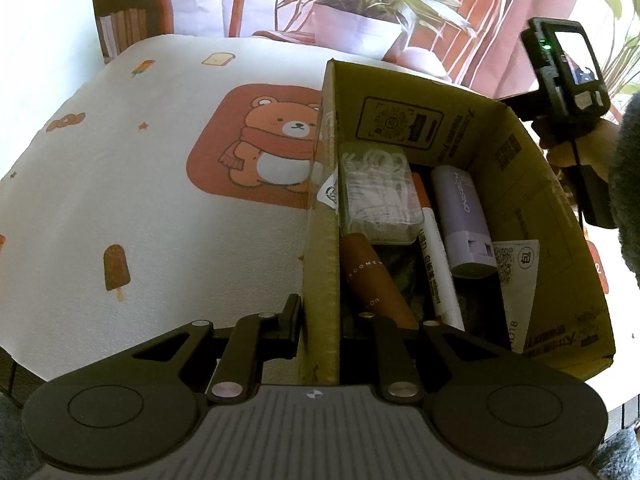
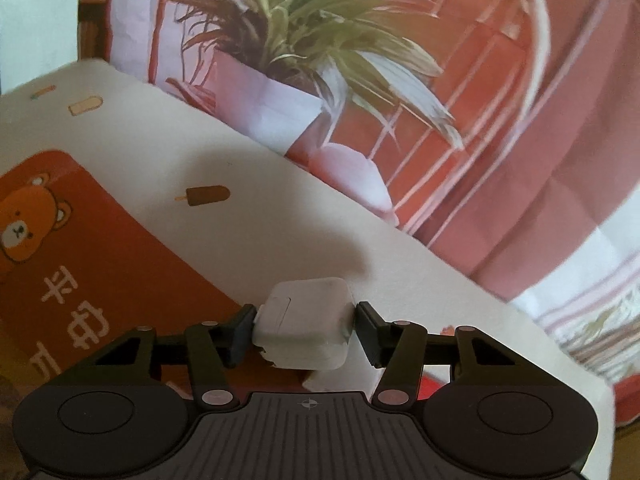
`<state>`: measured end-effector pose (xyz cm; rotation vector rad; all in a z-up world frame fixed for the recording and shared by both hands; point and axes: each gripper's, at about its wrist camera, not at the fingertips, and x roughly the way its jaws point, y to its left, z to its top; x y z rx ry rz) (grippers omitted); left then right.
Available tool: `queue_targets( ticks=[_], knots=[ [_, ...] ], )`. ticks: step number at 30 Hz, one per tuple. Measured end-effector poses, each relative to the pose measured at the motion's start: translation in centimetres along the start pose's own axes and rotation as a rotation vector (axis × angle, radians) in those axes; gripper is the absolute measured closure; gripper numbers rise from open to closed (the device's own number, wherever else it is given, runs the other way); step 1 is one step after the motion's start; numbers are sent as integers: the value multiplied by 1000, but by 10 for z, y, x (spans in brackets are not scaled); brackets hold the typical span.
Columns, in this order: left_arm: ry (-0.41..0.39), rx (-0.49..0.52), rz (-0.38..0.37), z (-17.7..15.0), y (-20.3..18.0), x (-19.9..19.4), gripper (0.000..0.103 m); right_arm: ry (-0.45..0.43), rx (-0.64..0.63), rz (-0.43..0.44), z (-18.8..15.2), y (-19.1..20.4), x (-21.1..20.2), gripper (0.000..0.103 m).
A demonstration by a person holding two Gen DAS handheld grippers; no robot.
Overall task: Organize rigid objects
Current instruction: 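Lift the white charger with the right tool and carry it toward the box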
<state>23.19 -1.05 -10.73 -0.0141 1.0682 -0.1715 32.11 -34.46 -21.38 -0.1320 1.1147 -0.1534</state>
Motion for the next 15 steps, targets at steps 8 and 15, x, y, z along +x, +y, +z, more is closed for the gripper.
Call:
queue_targets(
  ticks=[8, 15],
  knots=[
    [4, -10, -5, 1, 3, 1, 85, 8, 184, 74, -19, -21, -23, 53],
    [7, -5, -7, 2, 4, 0, 85, 16, 420, 125, -64, -42, -58, 53]
  ],
)
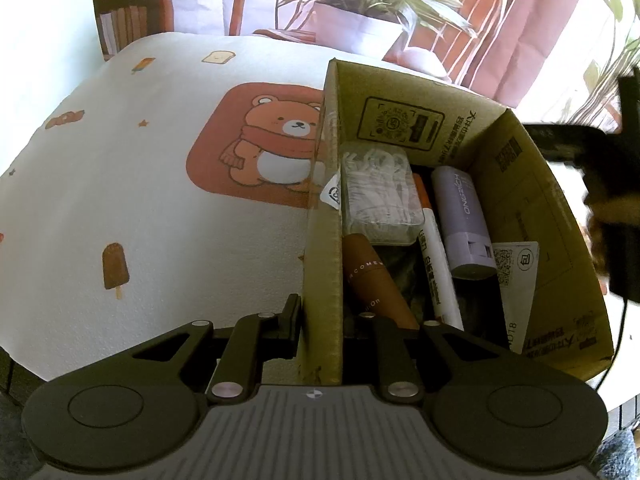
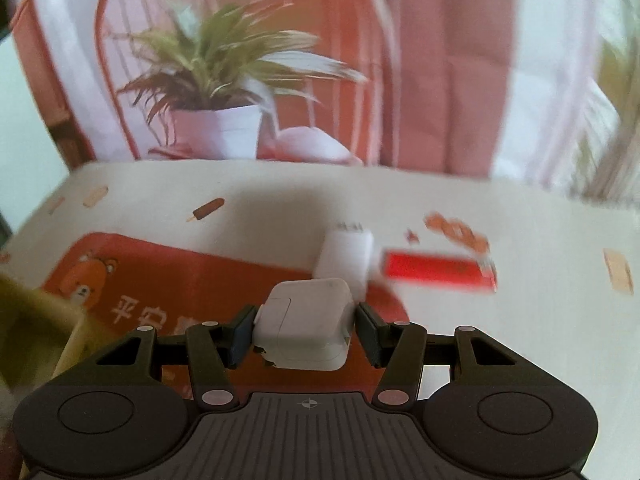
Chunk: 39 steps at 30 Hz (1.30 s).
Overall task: Organize rigid objects
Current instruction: 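Lift the white charger with the right tool and carry it toward the box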
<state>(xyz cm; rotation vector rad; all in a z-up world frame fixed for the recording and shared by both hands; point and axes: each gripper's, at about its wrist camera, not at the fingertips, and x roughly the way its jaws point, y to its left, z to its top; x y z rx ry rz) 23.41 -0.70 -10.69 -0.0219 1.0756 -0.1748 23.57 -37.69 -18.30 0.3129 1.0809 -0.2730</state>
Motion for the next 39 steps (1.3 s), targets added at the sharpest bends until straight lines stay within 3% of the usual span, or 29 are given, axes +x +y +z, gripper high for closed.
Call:
queue_targets(
  ticks=[12, 22, 30, 39],
  knots=[
    [3, 4, -6, 1, 1, 0, 85, -55, 297, 72, -74, -33, -55, 53],
    [4, 3, -5, 1, 0, -1, 85, -128, 416, 148, -101, -31, -105, 52],
    [5, 0, -8, 1, 1, 0, 85, -178, 300, 247, -83, 5, -144, 52],
    [6, -3, -9, 1, 2, 0, 85, -152, 127, 333, -60, 72, -152, 52]
  ],
)
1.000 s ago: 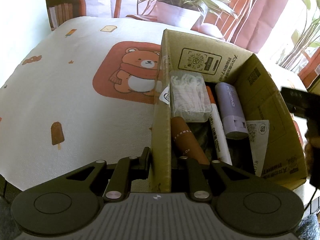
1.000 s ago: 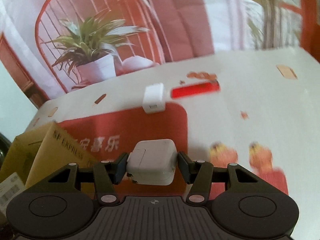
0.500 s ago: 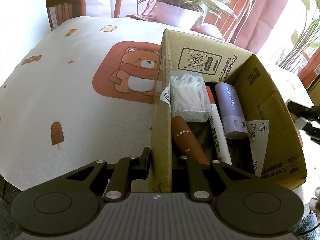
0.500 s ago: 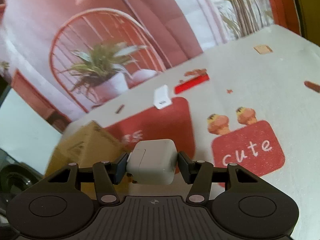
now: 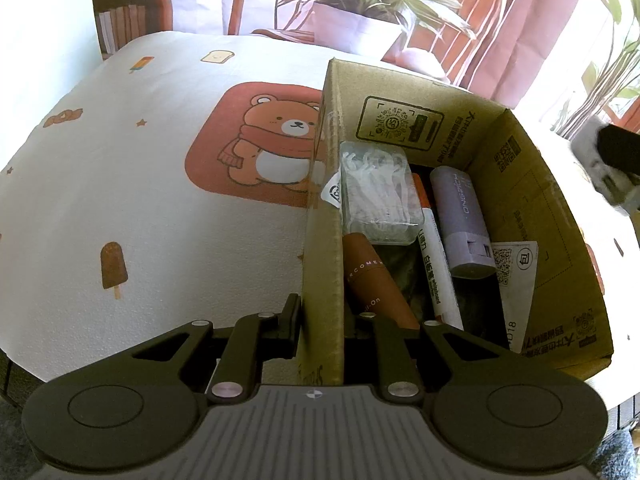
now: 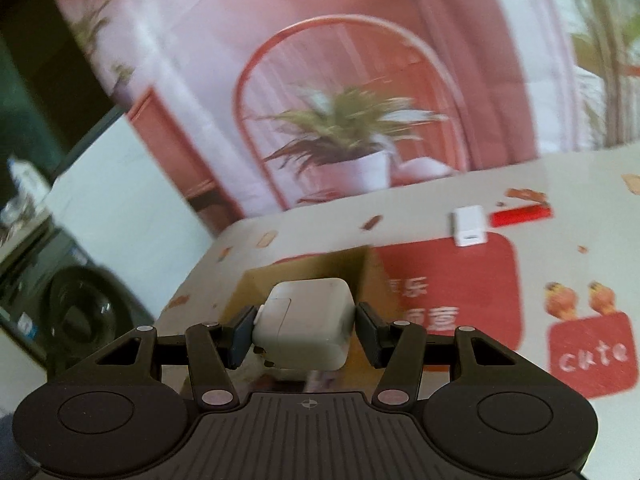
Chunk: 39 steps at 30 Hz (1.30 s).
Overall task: Organize rigid objects
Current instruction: 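Lift the white charger with the right tool and carry it toward the box, then lower the white charger into the box and open the right tool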
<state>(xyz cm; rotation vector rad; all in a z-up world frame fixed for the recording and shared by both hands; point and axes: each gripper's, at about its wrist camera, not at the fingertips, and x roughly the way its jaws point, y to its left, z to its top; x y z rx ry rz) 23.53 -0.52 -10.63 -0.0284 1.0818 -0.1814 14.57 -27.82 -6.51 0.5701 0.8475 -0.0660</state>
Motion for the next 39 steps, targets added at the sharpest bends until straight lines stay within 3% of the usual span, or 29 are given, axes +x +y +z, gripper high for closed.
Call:
queue_targets(
  ticks=[7, 19, 29, 39],
  knots=[
    [-2, -7, -11, 0, 2, 0, 84, 131, -136, -18, -9, 43, 35, 52],
    [-1, -10, -16, 0, 4, 0, 84, 258, -197, -62, -21, 61, 69, 52],
    [1, -11, -18, 0, 5, 0, 84, 273, -229, -105, -22, 64, 75, 52],
    [3, -13, -19, 0, 6, -1, 84, 263, -208, -83, -21, 61, 73, 50]
  ],
)
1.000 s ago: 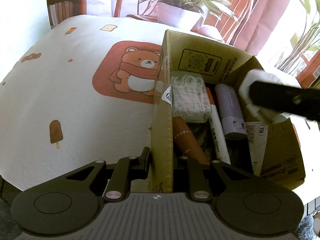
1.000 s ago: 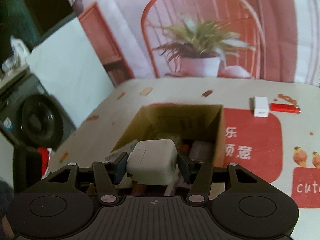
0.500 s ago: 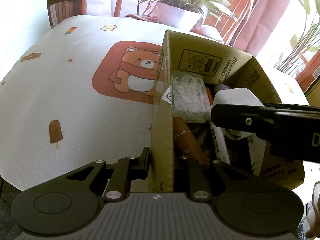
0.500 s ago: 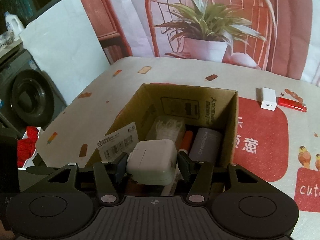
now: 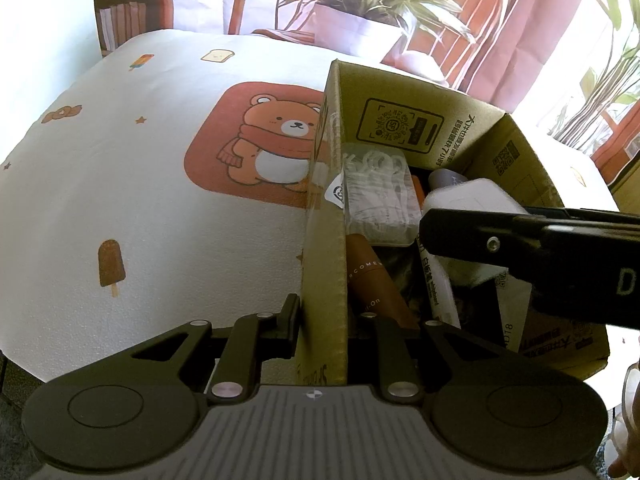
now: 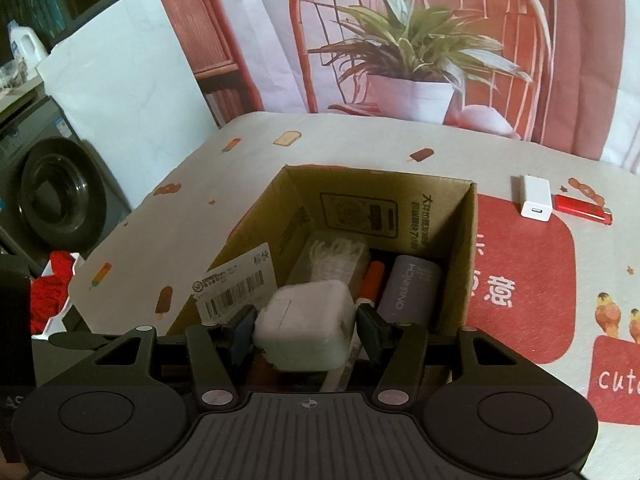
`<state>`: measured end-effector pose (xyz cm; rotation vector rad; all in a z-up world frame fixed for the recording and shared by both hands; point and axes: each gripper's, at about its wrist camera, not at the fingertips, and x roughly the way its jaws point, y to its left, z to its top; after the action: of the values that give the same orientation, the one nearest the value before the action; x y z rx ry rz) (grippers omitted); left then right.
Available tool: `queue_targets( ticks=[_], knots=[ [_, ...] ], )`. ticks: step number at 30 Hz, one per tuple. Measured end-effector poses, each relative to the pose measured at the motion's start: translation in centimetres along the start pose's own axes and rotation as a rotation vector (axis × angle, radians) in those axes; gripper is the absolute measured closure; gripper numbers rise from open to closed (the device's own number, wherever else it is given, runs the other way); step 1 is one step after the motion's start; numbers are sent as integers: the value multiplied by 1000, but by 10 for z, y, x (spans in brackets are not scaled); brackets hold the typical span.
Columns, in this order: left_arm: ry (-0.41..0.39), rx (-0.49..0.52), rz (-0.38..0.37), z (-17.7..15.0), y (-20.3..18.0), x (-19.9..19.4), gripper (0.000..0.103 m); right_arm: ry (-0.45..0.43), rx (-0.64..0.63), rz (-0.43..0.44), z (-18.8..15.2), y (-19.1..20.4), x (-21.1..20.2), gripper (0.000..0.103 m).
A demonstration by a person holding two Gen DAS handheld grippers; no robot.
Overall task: Organize rigid objects
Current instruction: 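Lower the white charger into the box and open the right tool, then withdraw the open right tool toward the small white charger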
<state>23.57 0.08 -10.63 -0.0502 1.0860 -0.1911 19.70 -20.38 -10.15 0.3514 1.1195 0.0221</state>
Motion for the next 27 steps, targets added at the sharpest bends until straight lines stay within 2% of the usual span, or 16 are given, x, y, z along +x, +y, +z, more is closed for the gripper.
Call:
queue_targets(
  ticks=[13, 15, 20, 23, 27],
  knots=[
    [2, -1, 0, 0, 0, -1, 84, -55, -2, -15, 2, -1, -19, 49],
    [4, -3, -1, 0, 1, -1, 84, -68, -8, -31, 3, -1, -25, 44],
    [7, -7, 1, 1, 2, -1, 84, -100, -23, -70, 3, -1, -40, 15],
    [9, -8, 3, 1, 1, -1, 84, -109, -32, -79, 3, -2, -48, 4],
    [10, -9, 4, 1, 1, 0, 84, -114, -27, -100, 3, -5, -57, 0]
  ],
)
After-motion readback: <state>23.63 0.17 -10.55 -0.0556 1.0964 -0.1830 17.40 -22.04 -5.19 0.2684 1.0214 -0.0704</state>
